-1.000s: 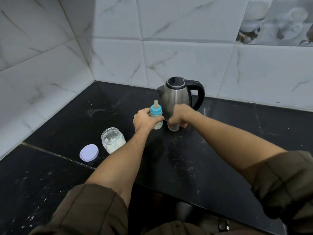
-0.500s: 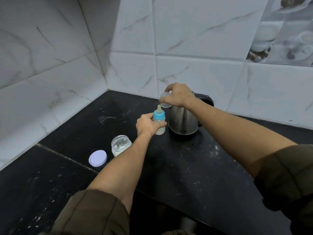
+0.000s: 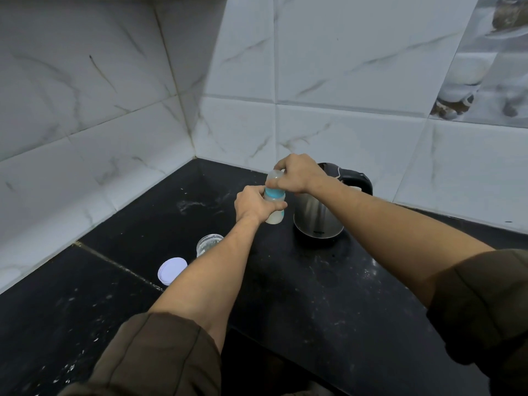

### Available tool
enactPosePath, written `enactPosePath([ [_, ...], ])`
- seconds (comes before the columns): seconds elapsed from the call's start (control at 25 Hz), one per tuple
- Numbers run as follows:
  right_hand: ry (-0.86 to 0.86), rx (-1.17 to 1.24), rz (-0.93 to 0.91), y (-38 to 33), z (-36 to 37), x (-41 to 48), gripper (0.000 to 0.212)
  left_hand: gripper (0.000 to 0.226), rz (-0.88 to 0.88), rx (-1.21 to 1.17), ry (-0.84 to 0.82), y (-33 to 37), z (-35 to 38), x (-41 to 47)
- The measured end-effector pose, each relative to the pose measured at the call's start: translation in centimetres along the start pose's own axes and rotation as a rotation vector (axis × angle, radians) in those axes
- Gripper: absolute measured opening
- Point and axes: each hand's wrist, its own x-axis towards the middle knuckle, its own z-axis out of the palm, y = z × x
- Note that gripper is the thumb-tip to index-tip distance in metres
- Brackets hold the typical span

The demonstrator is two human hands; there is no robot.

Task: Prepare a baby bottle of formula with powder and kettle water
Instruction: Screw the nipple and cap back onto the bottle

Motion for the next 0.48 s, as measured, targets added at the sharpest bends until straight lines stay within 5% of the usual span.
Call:
enactPosePath([
  [0.48, 0.042, -0.111, -0.089, -0.5, 0.1, 1.3, 0.049, 0.036, -0.026, -0.06, 0.089, 2.3, 0.3, 1.1],
])
